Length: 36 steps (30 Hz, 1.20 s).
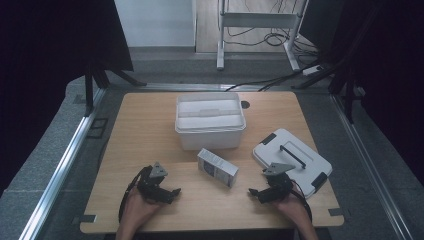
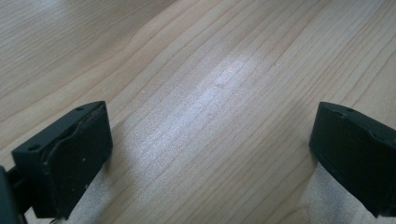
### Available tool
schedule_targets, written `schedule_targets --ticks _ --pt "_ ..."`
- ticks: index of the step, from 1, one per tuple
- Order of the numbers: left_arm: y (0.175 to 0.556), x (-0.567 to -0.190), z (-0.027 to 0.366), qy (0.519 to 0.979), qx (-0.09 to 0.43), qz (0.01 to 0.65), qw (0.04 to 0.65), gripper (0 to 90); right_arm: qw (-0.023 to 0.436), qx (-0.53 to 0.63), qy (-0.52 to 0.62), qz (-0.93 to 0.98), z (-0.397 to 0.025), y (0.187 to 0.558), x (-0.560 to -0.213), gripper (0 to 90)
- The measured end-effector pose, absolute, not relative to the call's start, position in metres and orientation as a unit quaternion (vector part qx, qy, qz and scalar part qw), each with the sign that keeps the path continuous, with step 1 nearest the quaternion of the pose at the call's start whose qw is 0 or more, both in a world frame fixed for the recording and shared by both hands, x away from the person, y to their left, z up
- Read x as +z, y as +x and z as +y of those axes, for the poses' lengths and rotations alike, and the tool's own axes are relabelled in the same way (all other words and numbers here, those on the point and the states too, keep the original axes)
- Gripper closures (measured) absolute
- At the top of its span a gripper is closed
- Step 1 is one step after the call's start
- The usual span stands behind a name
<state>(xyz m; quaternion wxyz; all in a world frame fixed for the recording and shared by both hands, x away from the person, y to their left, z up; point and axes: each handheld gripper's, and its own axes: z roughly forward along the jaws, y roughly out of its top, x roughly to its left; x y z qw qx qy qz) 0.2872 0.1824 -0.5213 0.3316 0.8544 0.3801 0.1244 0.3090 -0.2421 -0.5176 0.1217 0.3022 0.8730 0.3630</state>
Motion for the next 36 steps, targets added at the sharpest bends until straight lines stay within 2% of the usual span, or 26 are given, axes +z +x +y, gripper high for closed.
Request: schedule_targets --ticks 24,36 --pt "0.288 -0.521 0.181 0.855 0.123 0.378 0.333 0.0 0.121 0.362 0.301 0.874 -0.242 0.31 -0.517 7.0" --pt "0.288 -0.521 0.181 0.855 0.123 0.378 0.333 0.0 0.097 0.336 0.275 0.895 -0.224 0.308 -0.496 9.4"
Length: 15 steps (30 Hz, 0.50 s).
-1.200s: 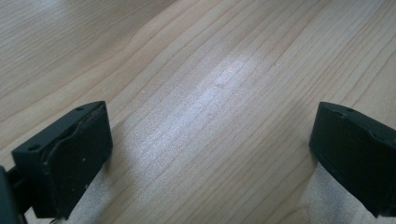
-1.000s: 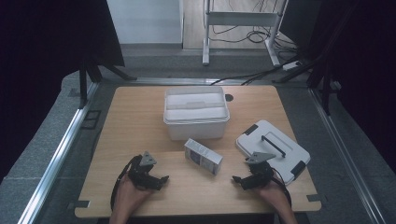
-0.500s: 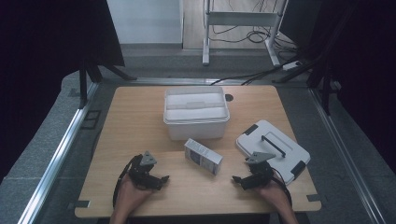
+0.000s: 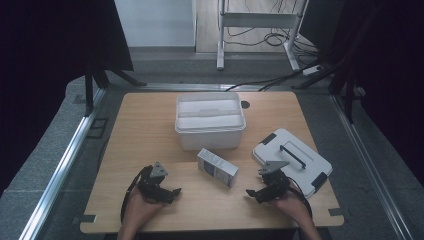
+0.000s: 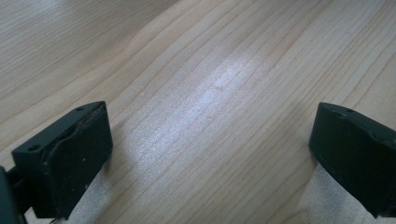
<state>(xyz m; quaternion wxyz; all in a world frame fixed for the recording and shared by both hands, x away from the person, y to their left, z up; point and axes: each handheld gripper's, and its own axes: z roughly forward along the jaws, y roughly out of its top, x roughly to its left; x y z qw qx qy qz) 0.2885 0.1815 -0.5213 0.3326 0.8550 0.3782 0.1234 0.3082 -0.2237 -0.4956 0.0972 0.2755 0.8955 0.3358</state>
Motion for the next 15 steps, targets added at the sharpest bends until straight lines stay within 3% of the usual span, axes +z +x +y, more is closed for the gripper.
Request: schedule_targets --ticks 15 --pt "0.288 -0.521 0.181 0.855 0.123 0.378 0.333 0.0 0.049 0.283 0.239 0.927 -0.176 0.316 -0.47 9.5"
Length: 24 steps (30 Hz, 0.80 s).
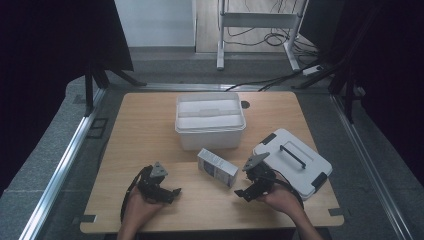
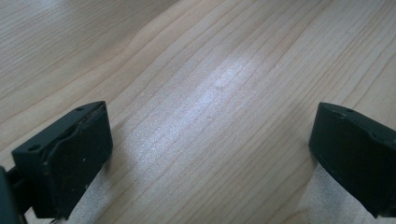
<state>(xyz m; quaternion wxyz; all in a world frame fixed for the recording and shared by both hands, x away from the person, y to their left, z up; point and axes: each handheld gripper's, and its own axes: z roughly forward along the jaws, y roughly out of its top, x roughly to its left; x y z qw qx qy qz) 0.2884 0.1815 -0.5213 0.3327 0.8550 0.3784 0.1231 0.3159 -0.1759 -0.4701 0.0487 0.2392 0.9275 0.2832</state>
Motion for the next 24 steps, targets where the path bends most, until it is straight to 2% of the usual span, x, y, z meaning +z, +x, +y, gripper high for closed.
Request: schedule_targets --ticks 8,15,24 --pt "0.289 -0.521 0.181 0.855 0.123 0.378 0.333 0.0 0.038 0.236 0.223 0.945 -0.14 0.331 -0.456 9.5" --pt "0.289 -0.521 0.182 0.856 0.123 0.377 0.332 0.0 0.035 0.196 0.213 0.957 -0.112 0.351 -0.448 13.9" --pt "0.289 -0.521 0.182 0.855 0.124 0.378 0.332 0.0 0.035 0.129 0.186 0.973 -0.074 0.369 -0.444 26.0"
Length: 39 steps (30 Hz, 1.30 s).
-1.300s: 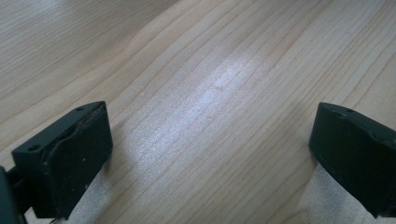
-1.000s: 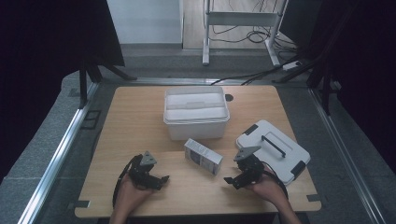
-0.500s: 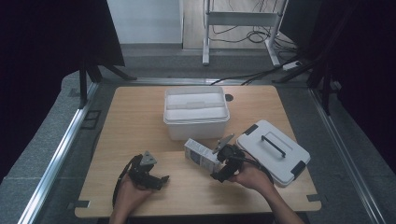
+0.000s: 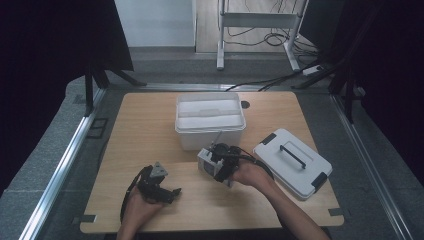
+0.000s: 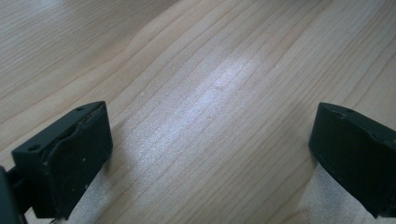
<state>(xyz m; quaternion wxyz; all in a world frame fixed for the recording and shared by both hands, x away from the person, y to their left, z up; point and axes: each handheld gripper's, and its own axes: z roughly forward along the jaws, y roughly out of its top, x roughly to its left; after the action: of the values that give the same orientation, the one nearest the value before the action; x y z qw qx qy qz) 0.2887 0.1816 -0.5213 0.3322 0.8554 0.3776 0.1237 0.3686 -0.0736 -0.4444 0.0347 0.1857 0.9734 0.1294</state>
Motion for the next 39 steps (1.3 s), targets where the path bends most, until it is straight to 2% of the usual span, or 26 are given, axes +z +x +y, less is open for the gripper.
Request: schedule_targets --ticks 4,6,7,9,12,25,39 --pt "0.289 -0.521 0.182 0.856 0.123 0.376 0.332 0.0 0.024 0.096 0.182 0.978 -0.057 0.379 -0.447 37.0" --pt "0.289 -0.521 0.182 0.856 0.123 0.376 0.332 0.0 0.02 0.092 0.182 0.979 -0.054 0.381 -0.449 37.5" --pt "0.289 -0.521 0.182 0.857 0.123 0.376 0.332 0.0 0.011 0.083 0.189 0.979 -0.051 0.384 -0.451 44.1" --pt "0.289 -0.521 0.182 0.857 0.122 0.375 0.332 0.0 0.007 0.08 0.191 0.978 -0.05 0.385 -0.451 46.1" --pt "0.289 -0.521 0.182 0.857 0.122 0.375 0.332 0.0 0.008 0.07 0.2 0.977 -0.048 0.386 -0.451 54.4" --pt "0.289 -0.521 0.181 0.857 0.122 0.375 0.333 0.0 0.005 0.089 0.179 0.98 -0.079 0.356 -0.433 55.1" --pt "0.289 -0.521 0.181 0.857 0.122 0.375 0.333 0.0 0.002 0.094 0.161 0.982 -0.106 0.311 -0.437 55.4"
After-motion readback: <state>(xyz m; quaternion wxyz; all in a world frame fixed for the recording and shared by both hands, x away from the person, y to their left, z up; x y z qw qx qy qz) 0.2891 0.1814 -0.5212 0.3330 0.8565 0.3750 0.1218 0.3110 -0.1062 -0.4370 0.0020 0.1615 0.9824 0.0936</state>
